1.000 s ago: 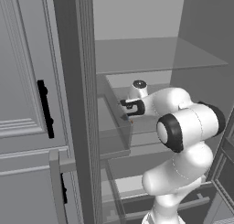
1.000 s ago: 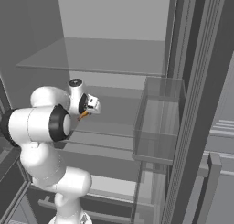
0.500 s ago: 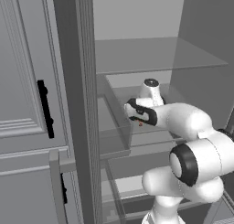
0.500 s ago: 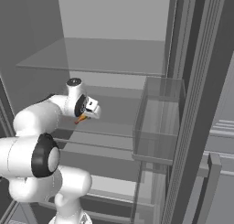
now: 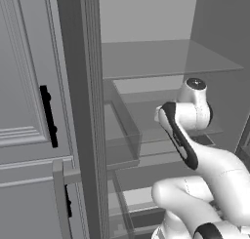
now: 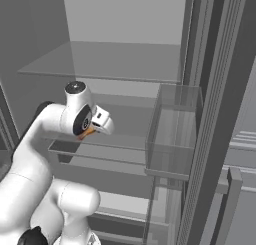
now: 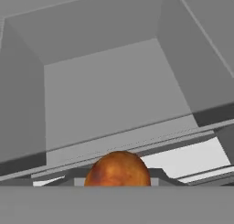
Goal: Place one squash and one chicken drumstick in each tupperware on the nearby counter, to pack two identical lunches.
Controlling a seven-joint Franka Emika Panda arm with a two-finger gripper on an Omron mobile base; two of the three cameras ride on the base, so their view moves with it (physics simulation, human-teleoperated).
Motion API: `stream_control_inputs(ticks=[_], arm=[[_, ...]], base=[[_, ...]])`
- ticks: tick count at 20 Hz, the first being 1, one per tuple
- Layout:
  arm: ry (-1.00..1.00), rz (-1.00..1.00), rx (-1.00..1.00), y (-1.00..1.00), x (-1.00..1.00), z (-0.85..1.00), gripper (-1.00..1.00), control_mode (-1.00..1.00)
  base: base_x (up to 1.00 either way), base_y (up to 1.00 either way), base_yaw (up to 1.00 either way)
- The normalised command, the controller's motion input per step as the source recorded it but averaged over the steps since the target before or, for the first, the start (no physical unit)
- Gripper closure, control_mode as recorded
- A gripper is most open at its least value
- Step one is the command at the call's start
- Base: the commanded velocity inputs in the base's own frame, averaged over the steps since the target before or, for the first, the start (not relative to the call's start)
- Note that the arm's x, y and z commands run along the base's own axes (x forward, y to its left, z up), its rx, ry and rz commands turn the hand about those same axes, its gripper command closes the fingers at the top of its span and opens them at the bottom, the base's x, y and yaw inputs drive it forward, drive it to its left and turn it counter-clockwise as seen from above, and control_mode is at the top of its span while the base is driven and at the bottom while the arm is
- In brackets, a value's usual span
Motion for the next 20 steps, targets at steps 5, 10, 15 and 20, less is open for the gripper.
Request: stream_control_inputs(ticks=[5,10,15,20], arm=[[-0.02,0.0,0.0,-0.3,-1.0,0.98,1.0,-1.0],[-0.23,0.0,0.0,0.0,-1.0,0.8,1.0,-1.0],[-0.29,0.0,0.0,0.08,-0.88,0.56,1.0,-1.0],[-0.14,0.0,0.0,0.04,-0.4,0.13,1.0,1.0]], base=[[0.0,0.0,0.0],[0.0,0.0,0.0],[0.0,0.0,0.0],[-0.6,0.0,0.0]])
